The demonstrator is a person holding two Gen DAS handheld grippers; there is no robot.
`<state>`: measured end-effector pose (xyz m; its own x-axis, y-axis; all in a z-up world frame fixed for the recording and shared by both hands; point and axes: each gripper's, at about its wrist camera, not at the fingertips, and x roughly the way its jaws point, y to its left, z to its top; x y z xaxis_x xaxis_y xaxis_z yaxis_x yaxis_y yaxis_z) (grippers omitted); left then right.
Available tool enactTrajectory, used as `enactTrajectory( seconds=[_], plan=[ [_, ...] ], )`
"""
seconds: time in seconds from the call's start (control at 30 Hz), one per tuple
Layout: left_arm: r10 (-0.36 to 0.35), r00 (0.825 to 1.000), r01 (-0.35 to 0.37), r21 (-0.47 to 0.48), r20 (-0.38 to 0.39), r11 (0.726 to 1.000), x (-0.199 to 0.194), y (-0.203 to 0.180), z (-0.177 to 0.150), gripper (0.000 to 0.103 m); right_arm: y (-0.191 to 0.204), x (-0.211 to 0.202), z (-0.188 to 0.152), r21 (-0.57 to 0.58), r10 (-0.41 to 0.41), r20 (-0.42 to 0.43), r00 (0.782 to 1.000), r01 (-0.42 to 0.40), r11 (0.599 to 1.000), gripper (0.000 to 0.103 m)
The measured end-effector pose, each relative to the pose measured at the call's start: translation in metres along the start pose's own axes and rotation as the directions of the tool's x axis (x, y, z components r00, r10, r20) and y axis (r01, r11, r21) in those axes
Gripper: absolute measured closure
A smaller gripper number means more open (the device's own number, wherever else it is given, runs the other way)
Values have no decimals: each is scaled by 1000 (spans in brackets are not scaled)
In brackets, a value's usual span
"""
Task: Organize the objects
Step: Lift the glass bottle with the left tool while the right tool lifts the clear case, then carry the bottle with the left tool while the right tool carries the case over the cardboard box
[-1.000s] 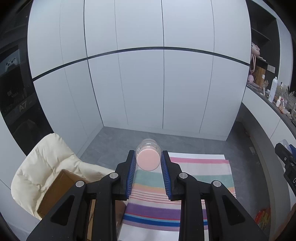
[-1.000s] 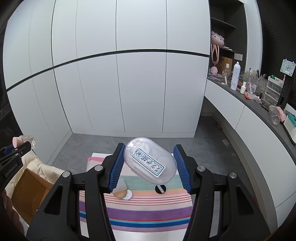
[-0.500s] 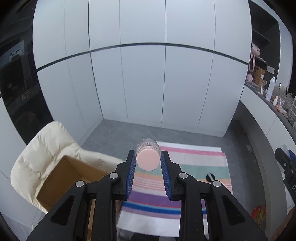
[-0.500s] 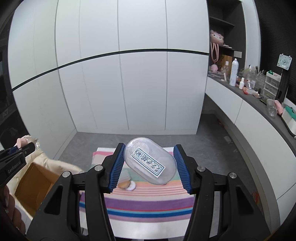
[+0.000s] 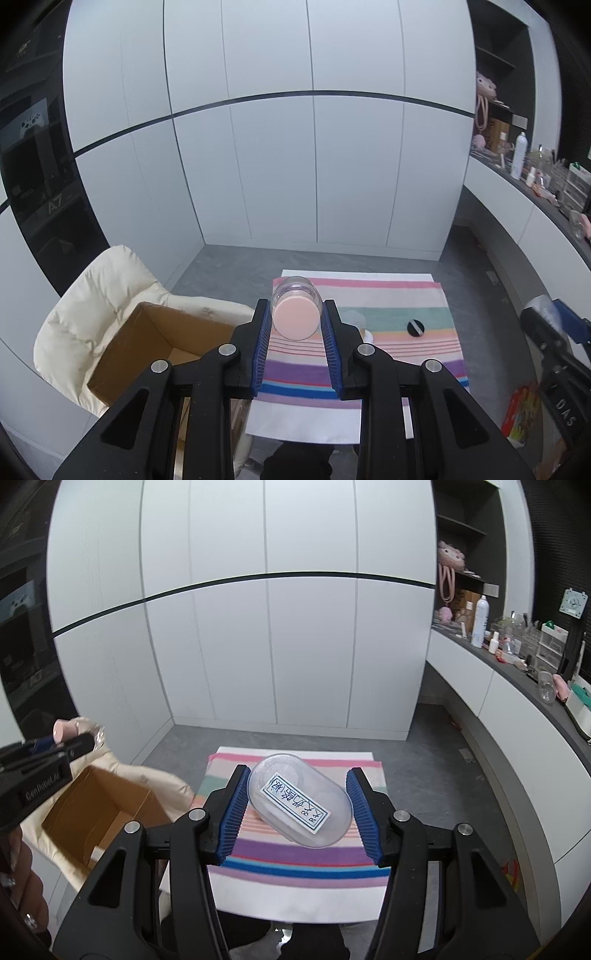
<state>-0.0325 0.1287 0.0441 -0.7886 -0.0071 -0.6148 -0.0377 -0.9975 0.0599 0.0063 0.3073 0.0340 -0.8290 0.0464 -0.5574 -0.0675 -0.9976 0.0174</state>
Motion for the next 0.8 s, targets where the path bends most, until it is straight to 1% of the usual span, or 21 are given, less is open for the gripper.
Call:
enactTrajectory(
  seconds=[0.13,0.2,0.27,0.4,0.47,0.53,0.7,0.8],
  plan=[
    [-15,1000,15,49,-5,999,-12,-3,-15,75,3,-15,-17,-1,27,-8,1000,-27,1000,47],
    [-22,1000,23,56,-23,998,-12,-1,-24,75,4,-21,-24,-7,37,-7,999,-37,999,47],
    [-13,999,15,59,-34,998,-13,1,-34,75,5,-28,-30,-12,36,-8,999,-36,999,47],
    [-3,1000,4,57,-17,998,-24,9,-49,75,3,-39,-40,-5,41,-14,999,-41,999,47],
    [-10,1000,10,54,-4,998,-33,14,-56,75,5,-44,-48,-12,39,-25,999,-40,999,47],
    [-21,1000,22,56,-8,998,-41,19,-63,75,10,-48,-55,-26,38,-39,999,-39,999,47],
    [-45,998,47,59,-36,997,-50,29,-78,75,20,-57,-75,-41,64,-70,995,-67,997,47],
    [-35,999,37,88,-29,995,-56,33,-93,75,24,-62,-84,-57,66,-82,994,-71,996,47]
  ],
)
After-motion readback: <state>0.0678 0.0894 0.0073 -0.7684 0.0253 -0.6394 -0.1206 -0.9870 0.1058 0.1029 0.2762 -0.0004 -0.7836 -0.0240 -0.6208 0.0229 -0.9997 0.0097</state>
